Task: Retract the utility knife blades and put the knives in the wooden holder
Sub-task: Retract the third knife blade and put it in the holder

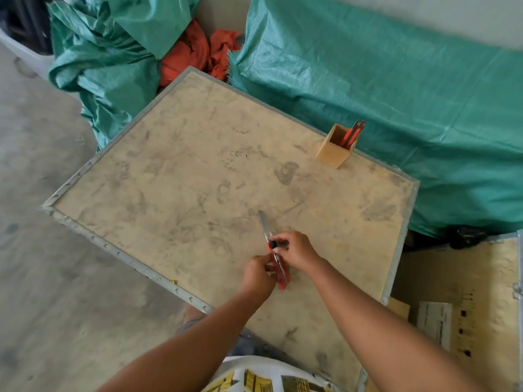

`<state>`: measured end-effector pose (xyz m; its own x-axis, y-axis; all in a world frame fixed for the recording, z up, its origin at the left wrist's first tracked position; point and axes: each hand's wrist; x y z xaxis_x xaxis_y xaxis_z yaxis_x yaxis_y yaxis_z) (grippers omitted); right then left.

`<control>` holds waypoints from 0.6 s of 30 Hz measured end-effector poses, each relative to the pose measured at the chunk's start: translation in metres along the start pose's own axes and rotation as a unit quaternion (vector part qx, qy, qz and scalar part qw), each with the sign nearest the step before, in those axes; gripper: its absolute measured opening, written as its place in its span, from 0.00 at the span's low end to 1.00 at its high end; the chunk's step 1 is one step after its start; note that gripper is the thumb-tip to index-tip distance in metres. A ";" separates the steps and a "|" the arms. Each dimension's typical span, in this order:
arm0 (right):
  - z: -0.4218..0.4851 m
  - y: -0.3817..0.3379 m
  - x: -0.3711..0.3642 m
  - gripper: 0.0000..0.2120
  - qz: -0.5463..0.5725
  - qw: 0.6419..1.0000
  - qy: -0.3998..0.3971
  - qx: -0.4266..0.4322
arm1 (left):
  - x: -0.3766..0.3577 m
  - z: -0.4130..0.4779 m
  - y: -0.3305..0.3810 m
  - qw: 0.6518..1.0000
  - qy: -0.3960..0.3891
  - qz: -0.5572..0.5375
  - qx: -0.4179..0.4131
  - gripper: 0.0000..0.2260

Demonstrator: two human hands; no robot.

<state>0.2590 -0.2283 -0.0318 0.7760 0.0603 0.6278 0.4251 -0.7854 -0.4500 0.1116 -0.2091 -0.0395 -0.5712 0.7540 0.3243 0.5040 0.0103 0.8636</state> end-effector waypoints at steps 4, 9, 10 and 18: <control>-0.001 0.003 -0.003 0.11 0.012 1.000 0.020 0.002 | -0.002 0.002 0.000 0.999 0.032 -0.023 0.001 0.21; -0.004 0.009 0.004 0.10 0.106 0.993 0.023 -0.036 | 0.004 0.003 0.008 0.995 0.035 -0.094 -0.018 0.24; -0.005 0.009 0.008 0.10 0.126 0.991 0.030 -0.039 | 0.007 0.004 0.012 0.993 0.028 -0.112 -0.016 0.24; -0.011 -0.016 0.052 0.12 0.244 0.964 0.106 0.017 | 0.051 0.032 0.050 0.983 -0.025 -0.177 -0.047 0.27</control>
<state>0.2876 -0.2190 0.0150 0.7757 -0.4414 0.4511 0.0517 -0.6680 -0.7424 0.1285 -0.1488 0.0082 -0.6660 0.7457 -0.0195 0.2166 0.2184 0.9515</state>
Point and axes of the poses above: each hand's wrist, its own z-axis towards the middle knuckle, its own x-axis out of the back of the hand, y = z × x, and after that the axes turned 13 degrees about -x, right-handed
